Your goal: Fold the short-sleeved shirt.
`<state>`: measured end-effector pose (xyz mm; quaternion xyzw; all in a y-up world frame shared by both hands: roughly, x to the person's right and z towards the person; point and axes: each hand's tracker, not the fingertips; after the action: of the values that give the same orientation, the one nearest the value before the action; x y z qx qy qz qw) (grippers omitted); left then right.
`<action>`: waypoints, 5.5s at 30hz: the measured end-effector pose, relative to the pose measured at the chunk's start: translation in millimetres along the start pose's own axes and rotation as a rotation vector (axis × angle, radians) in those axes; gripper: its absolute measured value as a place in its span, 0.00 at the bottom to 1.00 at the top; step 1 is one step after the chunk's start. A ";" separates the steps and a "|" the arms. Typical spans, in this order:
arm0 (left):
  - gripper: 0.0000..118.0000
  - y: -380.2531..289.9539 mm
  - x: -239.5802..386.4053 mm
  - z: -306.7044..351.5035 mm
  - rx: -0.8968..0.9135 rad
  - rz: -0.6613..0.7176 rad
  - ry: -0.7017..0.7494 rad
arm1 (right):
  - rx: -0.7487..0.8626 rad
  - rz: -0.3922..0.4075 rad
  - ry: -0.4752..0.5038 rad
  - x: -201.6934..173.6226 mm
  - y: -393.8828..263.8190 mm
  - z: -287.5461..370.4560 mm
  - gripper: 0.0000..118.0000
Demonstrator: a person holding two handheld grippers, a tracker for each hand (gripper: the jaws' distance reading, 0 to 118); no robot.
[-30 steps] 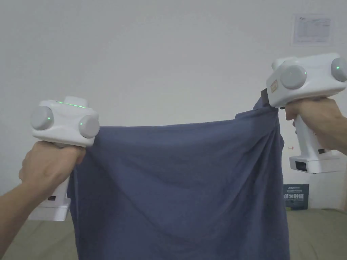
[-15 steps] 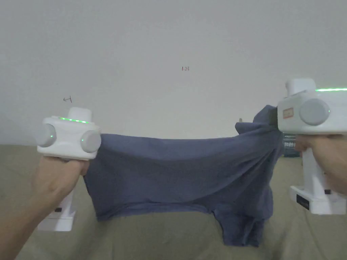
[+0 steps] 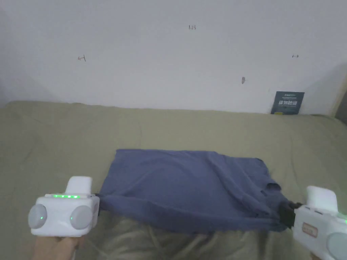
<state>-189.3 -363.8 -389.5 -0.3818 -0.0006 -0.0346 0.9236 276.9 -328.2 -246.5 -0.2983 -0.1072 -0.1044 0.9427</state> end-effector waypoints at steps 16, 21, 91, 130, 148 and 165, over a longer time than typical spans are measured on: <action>0.00 -140.4 -32.7 105.8 -0.076 -0.073 -0.001 | -0.203 -0.055 -0.009 42.9 -143.9 92.8 0.06; 0.00 -160.6 -34.3 102.7 -0.122 -0.075 -0.006 | -0.242 -0.090 -0.012 48.0 -153.7 84.0 0.06; 0.97 128.7 18.8 -190.4 -0.250 0.018 -0.106 | -0.146 0.095 -0.034 3.5 9.1 -93.8 0.00; 0.00 110.1 44.4 -190.7 -0.268 -0.118 -0.118 | -0.514 0.143 -0.010 75.4 91.3 -275.3 0.63; 0.00 154.6 -2.9 -2.8 -0.077 -0.054 -0.104 | -0.153 0.229 0.088 31.0 200.9 -46.1 0.02; 0.00 241.4 -41.2 251.4 0.355 -0.009 -0.078 | 0.264 0.267 0.061 -9.3 316.8 194.6 0.02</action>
<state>-208.5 -13.5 -382.8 -0.2136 -0.0442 -0.0229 0.9757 323.5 40.3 -264.6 -0.1803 -0.0507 0.0276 0.9819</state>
